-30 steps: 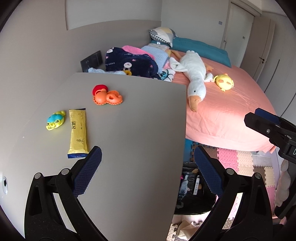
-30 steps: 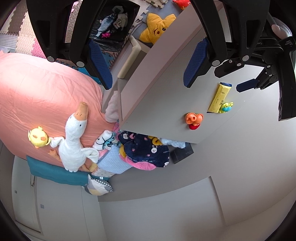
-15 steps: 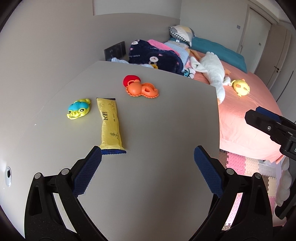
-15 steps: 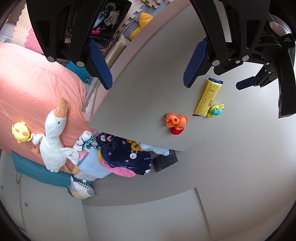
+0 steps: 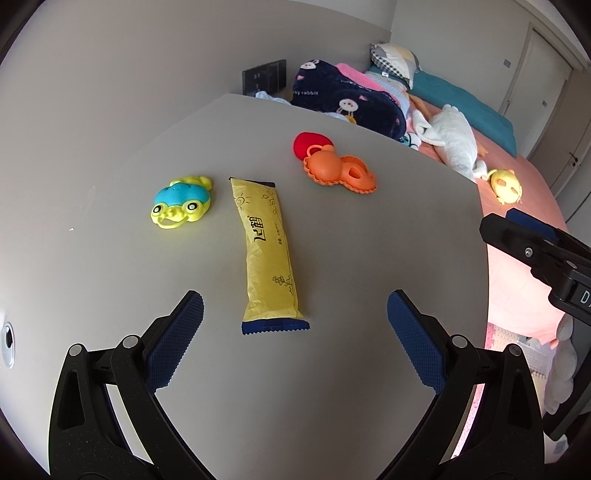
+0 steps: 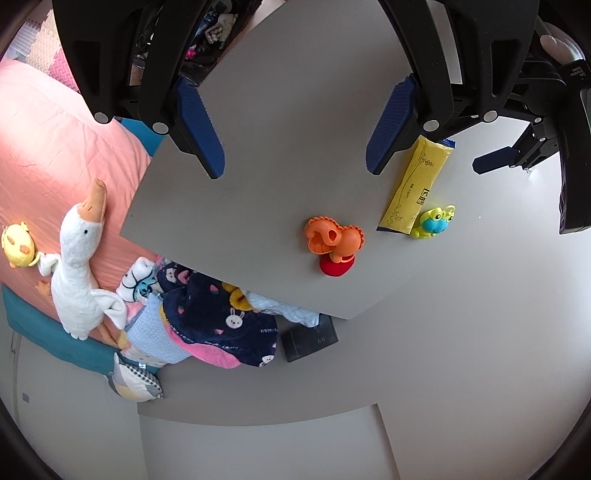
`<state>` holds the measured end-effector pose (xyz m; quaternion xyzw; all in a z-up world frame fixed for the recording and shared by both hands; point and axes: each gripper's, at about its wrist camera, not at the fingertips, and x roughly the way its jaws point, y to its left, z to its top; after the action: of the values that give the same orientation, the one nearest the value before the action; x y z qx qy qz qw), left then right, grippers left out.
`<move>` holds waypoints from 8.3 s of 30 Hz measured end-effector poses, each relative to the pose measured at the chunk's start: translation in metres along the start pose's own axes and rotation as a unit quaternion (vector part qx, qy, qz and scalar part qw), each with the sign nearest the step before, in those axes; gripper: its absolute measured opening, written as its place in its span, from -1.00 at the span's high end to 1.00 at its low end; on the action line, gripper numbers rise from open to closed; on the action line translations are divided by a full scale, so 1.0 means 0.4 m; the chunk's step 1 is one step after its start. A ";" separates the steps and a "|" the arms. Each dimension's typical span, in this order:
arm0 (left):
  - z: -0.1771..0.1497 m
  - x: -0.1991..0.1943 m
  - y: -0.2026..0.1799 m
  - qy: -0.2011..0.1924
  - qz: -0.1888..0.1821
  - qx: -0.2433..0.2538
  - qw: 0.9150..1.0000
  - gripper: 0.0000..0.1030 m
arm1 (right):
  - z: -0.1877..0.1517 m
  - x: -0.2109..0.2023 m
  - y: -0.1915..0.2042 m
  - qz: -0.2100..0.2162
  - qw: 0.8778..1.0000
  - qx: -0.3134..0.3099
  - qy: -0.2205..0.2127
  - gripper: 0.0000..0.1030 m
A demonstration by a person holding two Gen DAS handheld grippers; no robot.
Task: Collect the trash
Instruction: 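Grasp the yellow snack packet with the left gripper while the right grasps the orange toy, then lift the packet and orange toy and carry them over the black bin, then open both grippers to drop the packet and orange toy into the bin, then move both grippers back over the desk, then grasp the teal frog toy with the left gripper while the right grasps the red heart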
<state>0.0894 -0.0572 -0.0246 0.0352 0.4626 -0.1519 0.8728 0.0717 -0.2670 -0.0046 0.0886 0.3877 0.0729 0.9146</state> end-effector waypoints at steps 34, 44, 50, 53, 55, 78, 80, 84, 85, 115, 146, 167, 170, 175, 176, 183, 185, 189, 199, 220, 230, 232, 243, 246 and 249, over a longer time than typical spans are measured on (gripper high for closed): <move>0.053 0.128 0.072 0.034 -0.004 -0.024 0.999 0.39 | 0.147 0.347 0.089 0.004 0.995 -0.076 0.066 -0.54; 0.053 0.127 0.077 0.033 -0.001 -0.030 0.999 0.39 | 0.137 0.366 0.109 0.015 0.991 -0.109 0.082 0.23; 0.052 0.121 0.065 0.032 0.000 -0.020 0.999 0.39 | 0.128 0.328 0.110 0.015 0.991 -0.111 0.070 0.23; 0.051 0.110 0.057 0.027 0.000 -0.019 0.999 0.39 | 0.127 0.301 0.108 0.019 0.992 -0.107 0.068 0.23; 0.052 0.100 0.051 0.023 0.001 -0.017 1.000 0.39 | 0.125 0.279 0.106 0.019 0.992 -0.107 0.066 0.23; 0.020 -0.050 -0.064 -0.013 -0.019 0.028 0.999 0.39 | 0.043 0.004 0.047 0.007 0.997 -0.075 0.028 0.23; 0.014 -0.060 -0.078 -0.015 -0.024 0.032 0.999 0.39 | 0.028 -0.020 0.040 0.003 0.997 -0.073 0.026 0.23; 0.002 -0.078 -0.113 -0.017 -0.032 0.044 0.998 0.39 | 0.002 -0.066 0.022 -0.004 0.998 -0.066 0.021 0.23; -0.001 -0.082 -0.123 -0.017 -0.034 0.048 0.998 0.39 | -0.005 -0.079 0.016 -0.006 0.998 -0.064 0.020 0.23; -0.061 -0.128 -0.492 -0.017 -0.128 0.182 0.975 0.39 | -0.211 -0.384 -0.247 -0.096 0.994 0.047 -0.011 0.23; -0.117 -0.162 -0.698 -0.029 -0.191 0.245 0.950 -0.87 | -0.349 -0.571 -0.417 -0.218 0.966 0.131 -0.042 -0.30; -0.072 -0.134 -0.598 -0.024 -0.157 0.207 0.965 -0.87 | -0.295 -0.514 -0.401 -0.192 0.972 0.130 -0.043 -0.34; -0.063 -0.126 -0.569 -0.023 -0.150 0.197 0.969 -0.87 | -0.280 -0.491 -0.382 -0.182 0.975 0.122 -0.039 -0.34; -0.052 -0.118 -0.518 -0.023 -0.134 0.183 0.974 -0.87 | -0.246 -0.447 -0.346 -0.164 0.980 0.105 -0.036 -0.34; -0.051 -0.117 -0.506 -0.023 -0.130 0.180 0.975 -0.87 | -0.239 -0.438 -0.339 -0.160 0.981 0.102 -0.035 -0.34; -0.036 -0.112 -0.411 -0.022 -0.101 0.147 0.984 -0.87 | -0.195 -0.376 -0.280 -0.127 0.988 0.077 -0.030 -0.34; -0.035 -0.110 -0.387 -0.022 -0.093 0.137 0.986 -0.87 | -0.184 -0.356 -0.261 -0.119 0.990 0.069 -0.028 -0.34; -0.033 -0.106 -0.335 -0.023 -0.076 0.119 0.990 -0.87 | -0.164 -0.317 -0.223 -0.102 0.993 0.054 -0.022 -0.34; -0.029 -0.098 -0.202 -0.019 -0.034 0.073 0.997 -0.87 | -0.108 -0.218 -0.130 -0.063 0.998 0.018 -0.010 -0.34; 0.005 -0.012 0.055 -0.002 0.027 -0.018 0.999 -0.87 | 0.005 0.039 0.011 -0.028 0.999 -0.034 0.021 -0.34; 0.046 0.042 0.129 0.003 0.042 -0.044 0.998 -0.87 | 0.060 0.149 0.046 -0.017 0.998 -0.050 0.028 -0.34; 0.055 0.055 0.142 0.004 0.044 -0.049 0.998 -0.87 | 0.074 0.171 0.052 -0.011 0.998 -0.049 0.031 -0.34; 0.104 0.119 0.204 0.006 0.054 -0.073 0.996 -0.87 | 0.145 0.289 0.088 -0.003 0.998 -0.057 0.041 -0.34; 0.114 0.137 0.210 0.008 0.058 -0.071 0.996 -0.87 | 0.158 0.317 0.094 0.001 0.997 -0.061 0.043 -0.34; 0.124 0.155 0.218 0.011 0.058 -0.069 0.996 -0.78 | 0.176 0.348 0.106 0.000 0.996 -0.074 0.044 -0.34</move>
<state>0.1875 0.0014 -0.0541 0.0033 0.4786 -0.0678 0.8754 0.2157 -0.2049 -0.0441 0.0175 0.4212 0.1053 0.9007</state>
